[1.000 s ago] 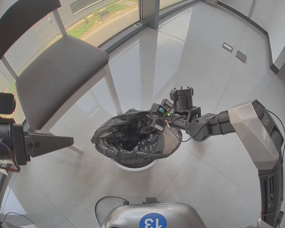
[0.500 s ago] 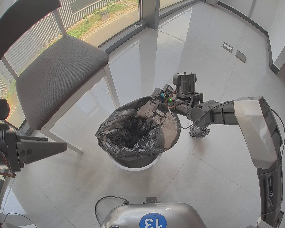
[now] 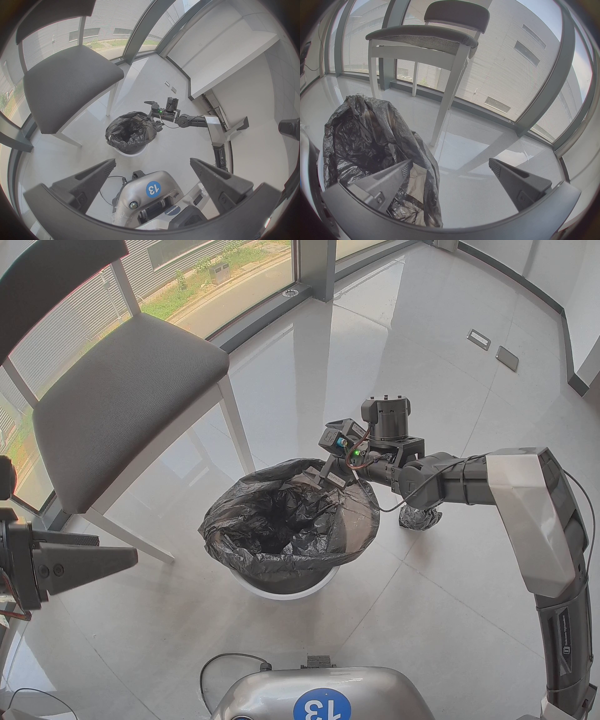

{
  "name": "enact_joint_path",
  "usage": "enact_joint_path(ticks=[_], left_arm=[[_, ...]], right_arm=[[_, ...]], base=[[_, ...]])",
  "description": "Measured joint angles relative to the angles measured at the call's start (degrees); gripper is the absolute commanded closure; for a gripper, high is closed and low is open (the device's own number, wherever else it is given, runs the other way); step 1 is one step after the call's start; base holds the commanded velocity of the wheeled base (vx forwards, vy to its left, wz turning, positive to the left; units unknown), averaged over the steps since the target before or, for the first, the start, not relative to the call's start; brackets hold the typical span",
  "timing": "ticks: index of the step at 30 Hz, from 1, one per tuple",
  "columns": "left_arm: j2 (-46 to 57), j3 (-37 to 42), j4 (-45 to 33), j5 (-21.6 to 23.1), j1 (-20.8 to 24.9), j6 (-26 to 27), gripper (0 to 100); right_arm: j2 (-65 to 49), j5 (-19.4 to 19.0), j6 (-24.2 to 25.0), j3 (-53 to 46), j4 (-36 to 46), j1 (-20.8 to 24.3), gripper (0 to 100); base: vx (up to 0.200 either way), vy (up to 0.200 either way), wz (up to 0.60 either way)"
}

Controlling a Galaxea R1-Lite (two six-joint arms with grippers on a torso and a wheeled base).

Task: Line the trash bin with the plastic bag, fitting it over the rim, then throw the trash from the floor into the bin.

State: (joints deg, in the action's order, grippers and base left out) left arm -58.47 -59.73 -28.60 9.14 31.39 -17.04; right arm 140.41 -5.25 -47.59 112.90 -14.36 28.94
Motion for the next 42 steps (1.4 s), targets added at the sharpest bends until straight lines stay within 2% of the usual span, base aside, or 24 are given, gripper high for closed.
enact_joint_path(ticks=[8, 13, 17, 21, 26, 30, 34, 42], left_arm=[[0.0, 0.5, 0.2, 0.0, -0.1, -0.1, 0], [0.0, 1.1, 0.2, 0.4, -0.9, -0.1, 0], [0.0, 1.4, 0.2, 0.9, -1.1, -0.1, 0], [0.0, 1.7, 0.3, 1.3, -1.2, -0.1, 0], [-0.6, 2.2, 2.6, 2.1, -1.3, 0.0, 0], [-1.5, 2.5, 4.6, 2.4, -1.4, 0.2, 0], [-2.3, 2.4, 5.0, 2.5, -1.4, 0.4, 0], [-3.3, 2.5, 7.5, 2.5, -1.9, 0.4, 0]], right_arm=[[-1.8, 0.0, 2.5, -0.2, 1.2, 1.3, 0], [-4.5, -0.3, 7.6, -2.0, 4.9, 3.7, 0], [-7.0, -1.0, 13.5, -5.9, 8.8, 6.0, 0], [-9.9, -4.6, 21.6, -13.0, 13.0, 8.2, 0], [-13.0, -9.0, 26.4, -22.0, 15.3, 10.1, 0], [-14.5, -10.2, 27.8, -25.0, 14.2, 11.1, 0], [-14.4, -10.4, 27.6, -25.7, 11.3, 11.3, 0], [-12.5, -10.4, 27.5, -25.5, 10.5, 10.6, 0]], base=[[0.0, 0.0, 0.0], [0.0, 0.0, 0.0], [0.0, 0.0, 0.0], [0.0, 0.0, 0.0], [0.0, 0.0, 0.0], [0.0, 0.0, 0.0], [0.0, 0.0, 0.0], [0.0, 0.0, 0.0]])
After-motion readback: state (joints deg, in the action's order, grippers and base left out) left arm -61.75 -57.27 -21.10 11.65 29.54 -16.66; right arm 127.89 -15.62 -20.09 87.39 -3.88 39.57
